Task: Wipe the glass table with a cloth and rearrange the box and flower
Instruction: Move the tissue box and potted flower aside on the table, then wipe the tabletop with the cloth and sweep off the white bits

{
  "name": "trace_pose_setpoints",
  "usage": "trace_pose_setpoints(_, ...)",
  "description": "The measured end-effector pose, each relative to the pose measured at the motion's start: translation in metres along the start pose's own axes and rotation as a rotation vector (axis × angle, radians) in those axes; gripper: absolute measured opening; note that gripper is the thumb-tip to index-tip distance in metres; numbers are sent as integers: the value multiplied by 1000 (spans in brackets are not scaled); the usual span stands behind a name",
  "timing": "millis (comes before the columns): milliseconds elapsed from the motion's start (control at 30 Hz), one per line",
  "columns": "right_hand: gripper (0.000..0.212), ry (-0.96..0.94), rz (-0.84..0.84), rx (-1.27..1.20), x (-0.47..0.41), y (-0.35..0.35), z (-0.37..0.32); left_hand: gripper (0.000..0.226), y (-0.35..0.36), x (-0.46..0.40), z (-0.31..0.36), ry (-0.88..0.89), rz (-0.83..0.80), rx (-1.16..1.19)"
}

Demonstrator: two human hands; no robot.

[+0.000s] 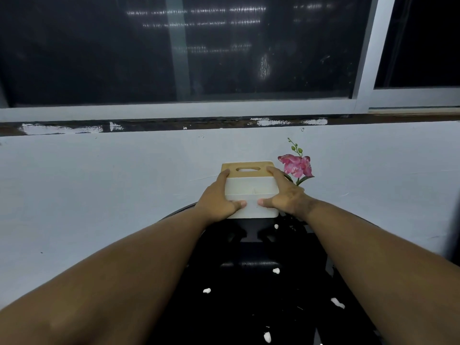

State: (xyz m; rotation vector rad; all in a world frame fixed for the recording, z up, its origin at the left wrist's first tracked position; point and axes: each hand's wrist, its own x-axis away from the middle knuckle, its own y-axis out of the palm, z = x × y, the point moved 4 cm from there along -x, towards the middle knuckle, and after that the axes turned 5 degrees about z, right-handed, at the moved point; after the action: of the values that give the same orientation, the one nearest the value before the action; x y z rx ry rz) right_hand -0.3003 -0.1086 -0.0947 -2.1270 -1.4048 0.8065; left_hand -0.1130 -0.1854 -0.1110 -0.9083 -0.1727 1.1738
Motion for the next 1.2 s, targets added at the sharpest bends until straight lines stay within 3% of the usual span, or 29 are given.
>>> trace_pose_setpoints(433,98,-37,-21,74,-10,4,-1,107,-2,-17,-8,-56,32,60)
trace_pose_setpoints(633,103,-47,-51,162,-6,-4,-8,118,-10,-15,-5,-112,-121,-2)
trace_pose_setpoints(733,97,-68,-40,225,10,-18,-17,123,-23,0,6,-96,-99,-48)
trace_pose_setpoints(900,70,-151,-10,329,85,-60,-37,77,-46,68,28,32,-62,-247)
trace_pose_setpoints(1033,48,-166,37,375,182,-88,-51,40,-63,151,45,125,-117,-217)
trace_pose_setpoints(1200,45,-79,27,430,309,-84,-40,41,-72,241,51,232,-130,-251)
